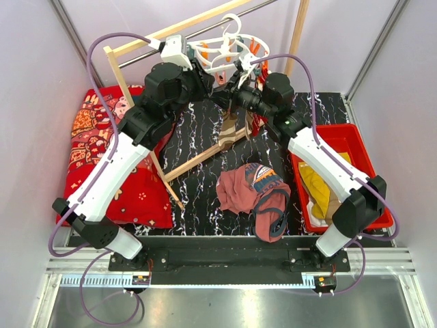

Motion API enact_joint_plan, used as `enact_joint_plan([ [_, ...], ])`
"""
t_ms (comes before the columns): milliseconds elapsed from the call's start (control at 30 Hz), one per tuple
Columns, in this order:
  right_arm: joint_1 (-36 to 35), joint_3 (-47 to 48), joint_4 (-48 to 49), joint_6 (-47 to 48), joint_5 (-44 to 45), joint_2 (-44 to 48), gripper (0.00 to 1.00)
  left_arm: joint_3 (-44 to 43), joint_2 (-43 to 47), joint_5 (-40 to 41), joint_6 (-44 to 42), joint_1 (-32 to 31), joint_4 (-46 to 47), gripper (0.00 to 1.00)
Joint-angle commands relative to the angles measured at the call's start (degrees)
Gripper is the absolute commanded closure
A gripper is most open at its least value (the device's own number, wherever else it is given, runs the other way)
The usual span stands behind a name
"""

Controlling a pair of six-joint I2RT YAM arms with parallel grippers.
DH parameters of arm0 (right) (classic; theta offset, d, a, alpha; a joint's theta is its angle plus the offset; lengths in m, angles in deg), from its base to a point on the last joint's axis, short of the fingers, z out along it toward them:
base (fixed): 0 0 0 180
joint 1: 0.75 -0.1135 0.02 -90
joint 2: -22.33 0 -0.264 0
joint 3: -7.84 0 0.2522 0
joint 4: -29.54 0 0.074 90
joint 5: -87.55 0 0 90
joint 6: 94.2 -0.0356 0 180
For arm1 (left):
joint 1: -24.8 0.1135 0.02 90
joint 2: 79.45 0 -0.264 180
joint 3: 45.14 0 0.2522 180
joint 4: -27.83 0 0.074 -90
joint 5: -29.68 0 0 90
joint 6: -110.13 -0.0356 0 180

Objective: Clip the socks to the hanger
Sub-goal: Open the clamp at the hanger, then pick up the sock from the bin.

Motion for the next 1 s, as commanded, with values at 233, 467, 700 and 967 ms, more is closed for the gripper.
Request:
enact_joint_plan([
  [233,-2.10,-1.87,-5.56,3.24,5.90,6.17,0.54,0.84,0.43,2.21,-2.36,0.03,5.02,0.90],
  [467,-1.93,-6.18,-19.52,3.67,14.77,13.54,0.28,6.37,2.63,1.85,-4.29,0.03,8.98,1.00],
  [700,1.58,-8.55,-42.97,1.75,30.60,17.51,0.21,8.84,3.77,0.98,-5.35,0.03,10.56,1.00],
  [967,20.64,-15.58,-54.69,-3.44,32.80,20.24,0.21,9.63,4.21,-1.05,-5.52,0.03,10.48,1.00],
])
